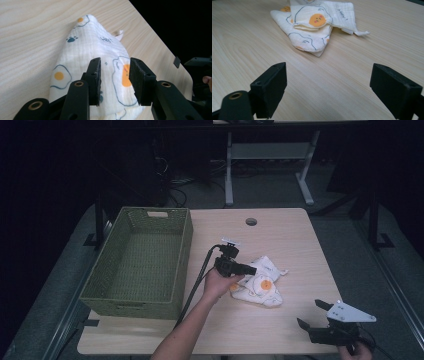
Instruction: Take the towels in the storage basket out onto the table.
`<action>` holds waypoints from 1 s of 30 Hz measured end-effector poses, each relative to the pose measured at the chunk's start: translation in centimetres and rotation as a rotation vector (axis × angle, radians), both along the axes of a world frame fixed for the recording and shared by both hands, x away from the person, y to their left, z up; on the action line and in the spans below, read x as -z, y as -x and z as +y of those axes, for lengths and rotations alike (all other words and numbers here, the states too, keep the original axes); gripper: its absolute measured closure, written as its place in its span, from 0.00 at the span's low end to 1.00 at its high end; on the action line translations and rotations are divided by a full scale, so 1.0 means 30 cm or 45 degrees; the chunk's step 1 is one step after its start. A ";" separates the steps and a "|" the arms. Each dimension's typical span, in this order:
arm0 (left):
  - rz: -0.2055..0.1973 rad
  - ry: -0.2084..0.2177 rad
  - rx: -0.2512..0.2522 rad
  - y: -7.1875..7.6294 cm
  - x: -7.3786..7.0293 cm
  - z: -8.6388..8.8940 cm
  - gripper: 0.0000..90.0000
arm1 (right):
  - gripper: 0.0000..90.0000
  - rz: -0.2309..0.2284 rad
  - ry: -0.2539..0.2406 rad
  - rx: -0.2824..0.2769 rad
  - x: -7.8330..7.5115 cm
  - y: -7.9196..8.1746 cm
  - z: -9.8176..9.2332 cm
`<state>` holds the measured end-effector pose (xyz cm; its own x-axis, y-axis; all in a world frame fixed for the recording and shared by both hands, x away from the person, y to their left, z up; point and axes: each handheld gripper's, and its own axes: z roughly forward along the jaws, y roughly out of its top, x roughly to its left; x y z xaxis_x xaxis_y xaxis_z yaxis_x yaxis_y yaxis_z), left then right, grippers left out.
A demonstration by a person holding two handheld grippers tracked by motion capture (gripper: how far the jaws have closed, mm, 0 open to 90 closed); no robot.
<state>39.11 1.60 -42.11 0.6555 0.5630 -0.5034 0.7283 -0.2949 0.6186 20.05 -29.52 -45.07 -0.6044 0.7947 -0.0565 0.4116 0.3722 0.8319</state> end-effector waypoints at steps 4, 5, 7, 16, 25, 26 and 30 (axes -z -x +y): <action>-0.027 0.014 0.013 0.029 -0.013 0.026 0.66 | 0.15 0.001 0.003 0.002 0.000 -0.001 0.003; -0.042 0.013 0.011 0.036 -0.017 0.032 0.64 | 0.15 0.001 0.005 0.000 0.001 -0.001 0.003; -0.052 0.020 0.015 0.042 -0.021 0.038 0.63 | 0.15 0.001 0.007 0.000 0.000 -0.001 0.005; -0.089 0.050 0.044 0.097 -0.027 0.074 0.58 | 0.15 0.011 0.006 0.002 0.001 -0.003 0.007; -0.106 0.081 0.071 0.143 -0.033 0.126 0.53 | 0.15 0.012 0.005 0.005 0.001 -0.003 0.007; -0.109 0.083 0.068 0.149 -0.033 0.130 0.53 | 0.15 0.012 0.005 0.005 0.001 -0.003 0.007; -0.113 0.101 0.083 0.179 -0.027 0.151 0.51 | 0.15 0.009 0.009 0.005 0.001 -0.002 0.007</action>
